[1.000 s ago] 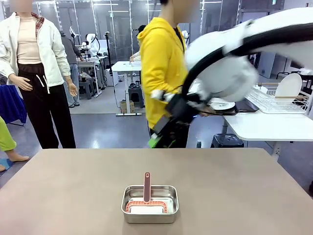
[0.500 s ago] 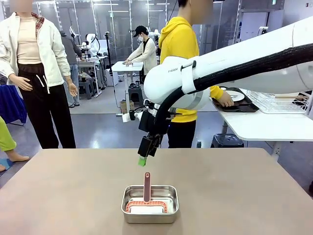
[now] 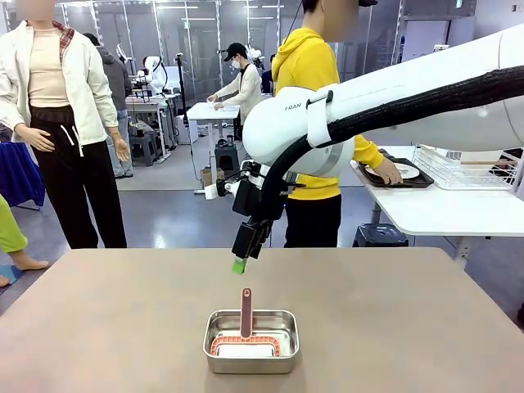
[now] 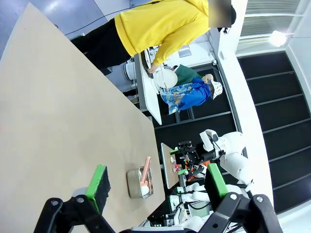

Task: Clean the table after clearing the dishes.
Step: When the right (or left) Handle tray is removed, use the right hand (or left hand) to clean the right (or left) side of the table with the Lint Roller.

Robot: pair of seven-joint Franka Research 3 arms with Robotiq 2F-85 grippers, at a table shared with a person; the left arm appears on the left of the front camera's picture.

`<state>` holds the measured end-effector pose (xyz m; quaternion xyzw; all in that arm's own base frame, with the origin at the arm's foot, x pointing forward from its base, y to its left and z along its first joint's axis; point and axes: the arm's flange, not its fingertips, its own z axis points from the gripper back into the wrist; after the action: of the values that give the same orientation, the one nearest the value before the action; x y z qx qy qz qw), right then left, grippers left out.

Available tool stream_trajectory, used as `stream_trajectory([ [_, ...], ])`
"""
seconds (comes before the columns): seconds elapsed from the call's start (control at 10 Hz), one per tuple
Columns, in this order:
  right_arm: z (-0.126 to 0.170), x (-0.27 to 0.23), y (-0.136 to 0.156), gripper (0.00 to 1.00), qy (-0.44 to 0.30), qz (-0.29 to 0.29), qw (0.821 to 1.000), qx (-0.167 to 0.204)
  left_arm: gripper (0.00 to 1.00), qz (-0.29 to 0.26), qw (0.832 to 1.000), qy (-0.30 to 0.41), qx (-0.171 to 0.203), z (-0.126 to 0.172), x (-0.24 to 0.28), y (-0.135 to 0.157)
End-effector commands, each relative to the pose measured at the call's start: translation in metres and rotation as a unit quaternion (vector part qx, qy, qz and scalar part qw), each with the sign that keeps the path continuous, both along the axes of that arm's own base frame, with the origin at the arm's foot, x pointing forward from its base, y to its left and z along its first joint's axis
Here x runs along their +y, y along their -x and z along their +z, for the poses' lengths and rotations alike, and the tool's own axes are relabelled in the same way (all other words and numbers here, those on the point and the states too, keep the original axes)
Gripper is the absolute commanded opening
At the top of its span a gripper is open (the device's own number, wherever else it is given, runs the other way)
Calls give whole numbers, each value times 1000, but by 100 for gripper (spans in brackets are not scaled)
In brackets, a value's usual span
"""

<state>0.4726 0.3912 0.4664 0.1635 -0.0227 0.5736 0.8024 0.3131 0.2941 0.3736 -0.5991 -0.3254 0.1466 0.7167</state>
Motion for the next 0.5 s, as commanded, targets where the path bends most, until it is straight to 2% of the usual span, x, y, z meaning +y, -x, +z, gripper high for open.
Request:
stream_trajectory([
  [0.0,-1,12,-29,100,9,176,984,38,100,-3,1000,8,3,6,3,1],
  [0.2,-3,33,-59,100,23,246,969,32,100,-3,1000,8,3,6,3,1],
  [0.4,-19,48,-93,100,63,267,958,82,100,-3,1000,8,3,6,3,1],
])
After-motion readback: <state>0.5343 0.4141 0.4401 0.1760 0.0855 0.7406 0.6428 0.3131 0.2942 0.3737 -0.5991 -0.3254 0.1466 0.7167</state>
